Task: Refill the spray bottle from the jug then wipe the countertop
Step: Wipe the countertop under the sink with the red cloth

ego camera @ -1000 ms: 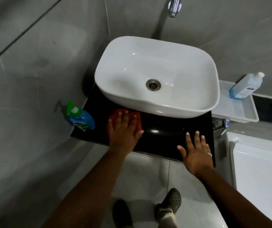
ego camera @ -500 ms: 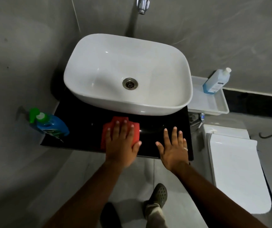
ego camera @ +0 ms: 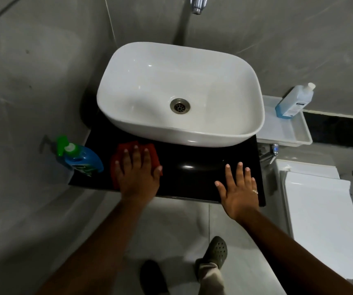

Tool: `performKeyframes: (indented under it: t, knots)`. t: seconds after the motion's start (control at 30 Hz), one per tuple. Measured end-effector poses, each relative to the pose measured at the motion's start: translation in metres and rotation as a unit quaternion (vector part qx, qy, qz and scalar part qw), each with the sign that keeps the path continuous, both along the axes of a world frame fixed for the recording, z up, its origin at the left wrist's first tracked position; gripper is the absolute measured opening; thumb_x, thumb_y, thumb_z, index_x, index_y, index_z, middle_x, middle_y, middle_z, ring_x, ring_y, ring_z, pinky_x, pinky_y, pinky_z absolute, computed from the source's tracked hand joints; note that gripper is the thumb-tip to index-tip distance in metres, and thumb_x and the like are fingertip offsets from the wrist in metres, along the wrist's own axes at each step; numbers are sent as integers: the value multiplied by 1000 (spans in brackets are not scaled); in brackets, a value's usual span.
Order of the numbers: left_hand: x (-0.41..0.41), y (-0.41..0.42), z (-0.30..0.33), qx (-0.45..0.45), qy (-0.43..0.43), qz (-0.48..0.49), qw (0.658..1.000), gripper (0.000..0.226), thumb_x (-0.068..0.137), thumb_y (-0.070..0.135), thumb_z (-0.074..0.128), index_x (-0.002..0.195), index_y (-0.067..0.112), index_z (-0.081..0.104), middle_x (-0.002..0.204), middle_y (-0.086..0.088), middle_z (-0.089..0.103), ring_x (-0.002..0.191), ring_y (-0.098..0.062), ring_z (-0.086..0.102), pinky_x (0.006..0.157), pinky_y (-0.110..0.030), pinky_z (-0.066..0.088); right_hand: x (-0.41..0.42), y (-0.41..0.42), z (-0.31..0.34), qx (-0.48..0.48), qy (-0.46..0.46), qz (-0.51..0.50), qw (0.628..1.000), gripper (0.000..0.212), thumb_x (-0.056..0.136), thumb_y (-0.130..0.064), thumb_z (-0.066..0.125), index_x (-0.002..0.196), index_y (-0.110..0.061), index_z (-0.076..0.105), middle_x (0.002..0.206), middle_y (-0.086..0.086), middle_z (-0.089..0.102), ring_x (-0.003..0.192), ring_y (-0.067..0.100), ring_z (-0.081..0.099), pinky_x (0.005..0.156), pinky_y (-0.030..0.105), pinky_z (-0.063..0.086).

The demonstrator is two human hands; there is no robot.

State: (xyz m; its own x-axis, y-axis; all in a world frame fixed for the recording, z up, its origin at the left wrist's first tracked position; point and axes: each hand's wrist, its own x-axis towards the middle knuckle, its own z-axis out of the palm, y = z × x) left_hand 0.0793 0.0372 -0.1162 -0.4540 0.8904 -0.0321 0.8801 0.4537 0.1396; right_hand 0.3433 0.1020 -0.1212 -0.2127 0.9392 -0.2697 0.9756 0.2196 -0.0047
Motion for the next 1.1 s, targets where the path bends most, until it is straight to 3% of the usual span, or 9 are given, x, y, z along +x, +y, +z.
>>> performKeyframes:
  t: [0.13, 0.27, 0.43, 0.63, 0.73, 0.8, 0.9, 1.0, 1.1]
  knots:
    - [64, 13, 0, 7, -18, -160, 987, 67, 87, 56, 34, 145, 23, 30, 156, -8, 28, 144, -37, 17, 115, -58, 9, 0, -1, -1, 15, 0, 0, 1000, 68, 93, -59, 13, 152, -27, -1, 162, 11, -5, 148, 32, -5, 120, 45, 3]
    - [40, 11, -3, -5, 13, -236, 972, 69, 83, 62, 34, 143, 27, 34, 154, -4, 33, 144, -32, 22, 115, -54, 13, 2, 1, -5, 27, -1, -3, 1000, 76, 88, -68, 0, 152, -27, 4, 162, 12, 0, 148, 33, 0, 119, 46, 6]
    - [-5, -14, -6, -15, 14, -75, 997, 72, 87, 61, 32, 147, 24, 25, 156, -10, 27, 144, -35, 19, 115, -55, 9, 4, 2, -9, 27, -2, 0, 1000, 77, 86, -66, -1, 152, -26, 4, 161, 14, 2, 148, 35, 2, 119, 48, 9]
    - [6, -52, -5, 5, 2, 59, 998, 66, 91, 56, 28, 145, 19, 32, 154, -14, 31, 143, -38, 21, 114, -57, 11, 1, -1, -5, 26, 11, -4, 1000, 76, 88, -65, 0, 152, -25, 3, 161, 13, -1, 148, 33, -2, 119, 47, 6]
    - [21, -28, -3, -1, -27, 104, 994, 66, 92, 53, 30, 147, 17, 27, 157, -15, 21, 145, -40, 12, 113, -61, 7, 0, -1, -4, 18, 8, -5, 1000, 77, 84, -63, -4, 152, -26, -1, 161, 11, -5, 148, 31, -6, 119, 45, 2]
    - [37, -3, -2, -6, -33, 67, 997, 66, 91, 52, 33, 148, 18, 24, 158, -13, 17, 145, -40, 7, 113, -61, 3, 0, -1, -4, 20, 7, -6, 1000, 78, 83, -64, -5, 152, -27, -1, 161, 11, -5, 148, 31, -6, 119, 45, 3]
    - [70, 23, 0, -4, -43, -70, 997, 66, 88, 51, 39, 146, 20, 29, 157, -11, 23, 145, -40, 11, 113, -60, 2, 1, -1, -5, 21, 8, -5, 1000, 78, 84, -64, -4, 152, -27, 1, 162, 11, -3, 148, 32, -5, 119, 45, 3]
    - [73, 15, 0, -15, -19, -223, 974, 64, 85, 55, 39, 142, 25, 37, 154, -5, 32, 144, -35, 22, 113, -57, 14, 2, 1, -5, 14, 9, 0, 1000, 78, 83, -65, -4, 152, -27, 0, 162, 11, -5, 148, 31, -6, 119, 45, 2]
    - [25, 1, -7, -21, 28, -245, 969, 66, 84, 60, 34, 143, 32, 33, 156, -1, 30, 145, -30, 22, 115, -53, 15, 3, 1, -3, 11, 12, 3, 1000, 79, 82, -66, -7, 152, -28, -2, 161, 11, -6, 148, 31, -7, 119, 45, 2]
